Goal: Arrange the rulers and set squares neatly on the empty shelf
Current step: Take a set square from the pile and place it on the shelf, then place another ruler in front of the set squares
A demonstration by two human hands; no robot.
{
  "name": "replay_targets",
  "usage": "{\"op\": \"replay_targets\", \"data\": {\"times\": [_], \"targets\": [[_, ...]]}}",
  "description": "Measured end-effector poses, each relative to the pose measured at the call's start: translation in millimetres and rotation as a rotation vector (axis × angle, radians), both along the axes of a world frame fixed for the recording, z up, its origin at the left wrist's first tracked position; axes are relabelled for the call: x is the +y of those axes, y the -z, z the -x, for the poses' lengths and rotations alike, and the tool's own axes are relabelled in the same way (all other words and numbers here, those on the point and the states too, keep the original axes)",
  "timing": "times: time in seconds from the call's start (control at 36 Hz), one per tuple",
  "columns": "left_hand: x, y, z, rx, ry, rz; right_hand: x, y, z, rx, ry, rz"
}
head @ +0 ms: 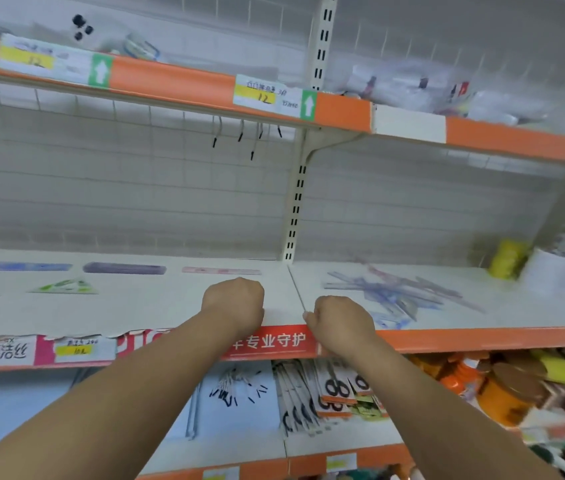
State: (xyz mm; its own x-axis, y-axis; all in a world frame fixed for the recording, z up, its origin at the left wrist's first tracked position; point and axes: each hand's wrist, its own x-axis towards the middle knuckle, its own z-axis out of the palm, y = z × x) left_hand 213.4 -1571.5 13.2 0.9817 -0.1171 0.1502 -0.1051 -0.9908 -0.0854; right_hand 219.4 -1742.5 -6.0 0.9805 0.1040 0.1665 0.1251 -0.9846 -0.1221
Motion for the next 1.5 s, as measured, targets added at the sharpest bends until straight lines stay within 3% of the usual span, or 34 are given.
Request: {"op": "replay_targets", "data": {"times": [0.44, 0.81, 1.5], "targets": [[-98, -9, -106, -0.028, 0.136, -0.023, -85, -7, -77, -0.048, 0.064, 0.043], [-157, -2, -156, 0.013, 0.191, -0.023, -150, 5, -130, 0.051, 0.143, 0.007], [-271, 19, -199, 0.148, -0.102, -0.09, -327, 21, -221, 0.113, 0.101, 0.108]]}}
